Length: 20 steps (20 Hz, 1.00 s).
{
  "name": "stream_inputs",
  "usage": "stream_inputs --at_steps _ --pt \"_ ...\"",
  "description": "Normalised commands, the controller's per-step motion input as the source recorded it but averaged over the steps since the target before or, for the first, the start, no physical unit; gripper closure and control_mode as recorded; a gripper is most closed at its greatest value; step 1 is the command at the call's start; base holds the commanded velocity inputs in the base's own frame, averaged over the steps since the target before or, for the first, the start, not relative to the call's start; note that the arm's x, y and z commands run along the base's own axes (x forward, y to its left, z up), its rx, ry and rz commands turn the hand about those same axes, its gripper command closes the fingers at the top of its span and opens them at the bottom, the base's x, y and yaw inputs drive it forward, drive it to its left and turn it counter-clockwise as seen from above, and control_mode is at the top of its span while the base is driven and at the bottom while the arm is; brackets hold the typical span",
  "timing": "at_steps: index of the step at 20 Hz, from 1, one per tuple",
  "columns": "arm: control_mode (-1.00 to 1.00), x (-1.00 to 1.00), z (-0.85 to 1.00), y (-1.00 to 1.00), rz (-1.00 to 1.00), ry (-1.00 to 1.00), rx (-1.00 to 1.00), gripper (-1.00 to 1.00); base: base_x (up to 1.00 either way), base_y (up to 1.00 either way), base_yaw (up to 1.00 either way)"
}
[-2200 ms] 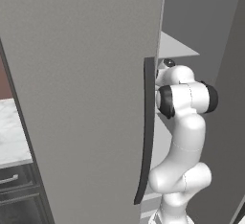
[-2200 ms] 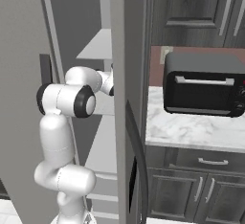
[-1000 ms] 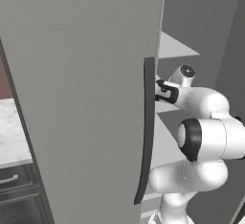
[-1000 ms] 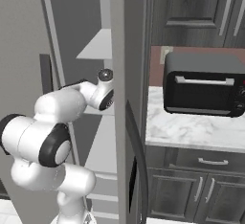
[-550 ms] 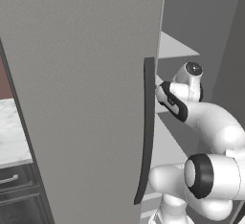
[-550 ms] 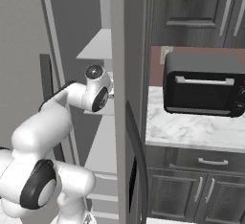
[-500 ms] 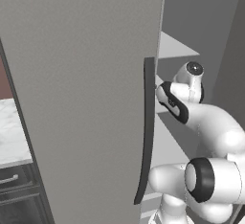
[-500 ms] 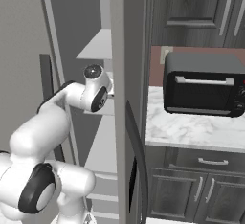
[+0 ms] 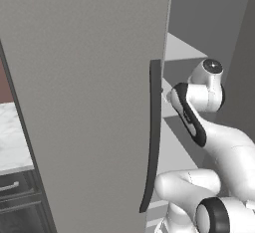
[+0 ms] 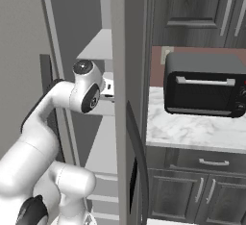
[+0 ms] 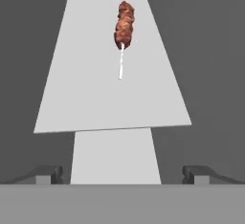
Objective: Store the kebab skewer in the freezer for long-term storage. Close the freezer door after placing the cooked food.
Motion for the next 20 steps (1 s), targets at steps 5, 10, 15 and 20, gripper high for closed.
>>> stream_inputs --at_steps 5,10,15,20 --pt "-1.0 -0.79 0.26 0.35 -0.02 0.02 0.0 -1.0 0.0 0.0 0.0" --pt "-1.0 -0.82 0.38 0.35 -0.05 0.01 0.0 -1.0 0.0 0.0 0.0" --pt "-1.0 -0.64 0.49 0.26 -0.04 0.05 0.0 -1.0 0.0 0.0 0.0" --pt "-1.0 -0.66 0.38 0.19 -0.01 0.1 0.0 -1.0 0.0 0.0 0.0"
